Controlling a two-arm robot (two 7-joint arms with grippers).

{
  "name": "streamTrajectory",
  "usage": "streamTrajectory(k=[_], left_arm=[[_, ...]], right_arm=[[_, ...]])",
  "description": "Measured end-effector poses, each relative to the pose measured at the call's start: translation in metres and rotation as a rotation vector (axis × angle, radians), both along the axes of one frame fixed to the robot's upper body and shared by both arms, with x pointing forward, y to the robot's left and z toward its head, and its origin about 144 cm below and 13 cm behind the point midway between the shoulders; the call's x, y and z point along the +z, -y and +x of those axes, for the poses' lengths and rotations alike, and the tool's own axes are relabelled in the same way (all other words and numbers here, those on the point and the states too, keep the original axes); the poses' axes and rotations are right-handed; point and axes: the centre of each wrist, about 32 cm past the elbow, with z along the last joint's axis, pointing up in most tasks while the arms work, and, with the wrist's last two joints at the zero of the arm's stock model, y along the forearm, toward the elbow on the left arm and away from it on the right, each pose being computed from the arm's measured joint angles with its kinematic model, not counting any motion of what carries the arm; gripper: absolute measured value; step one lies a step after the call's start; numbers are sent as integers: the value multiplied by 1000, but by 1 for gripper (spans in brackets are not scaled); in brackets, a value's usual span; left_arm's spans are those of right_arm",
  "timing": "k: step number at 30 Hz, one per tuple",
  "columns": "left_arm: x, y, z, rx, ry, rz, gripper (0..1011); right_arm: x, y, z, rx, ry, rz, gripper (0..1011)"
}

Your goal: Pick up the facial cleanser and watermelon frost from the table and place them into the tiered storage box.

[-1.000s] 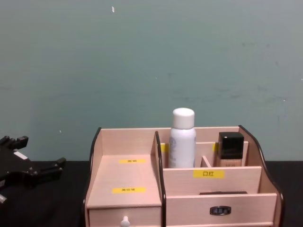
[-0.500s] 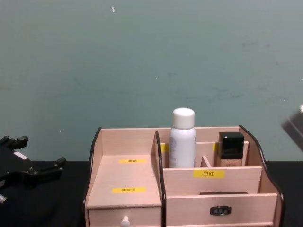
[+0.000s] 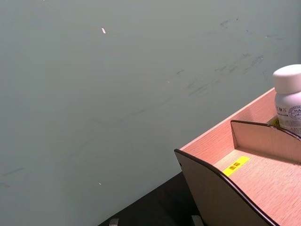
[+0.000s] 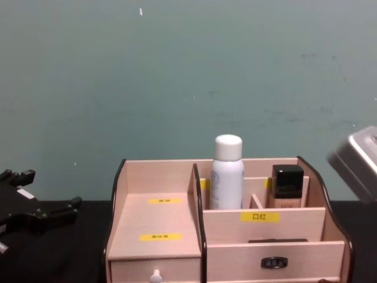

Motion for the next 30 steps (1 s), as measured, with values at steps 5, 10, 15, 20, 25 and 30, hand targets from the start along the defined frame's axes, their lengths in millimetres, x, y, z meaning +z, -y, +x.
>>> streamTrajectory(k=[5,10,15,20,25,30], left_arm=[[0,0,0,0,0,0,1001],[0,0,0,0,0,0,1001],[0,0,0,0,0,0,1001],[0,0,0,0,0,0,1001],[0,0,0,0,0,0,1001],[0,0,0,0,0,0,1001]], right_arm=[[0,-2,0,-13,6,-7,1000],[0,-4,0,-26,8,-14,1000],[0,-5,-1,-32,10,-17,1000],[-1,-6,0,-34,10,-15,1000],[-1,-7,0,-32,10,-14,1000],[-2,-7,1,-29,14,-23,1000]])
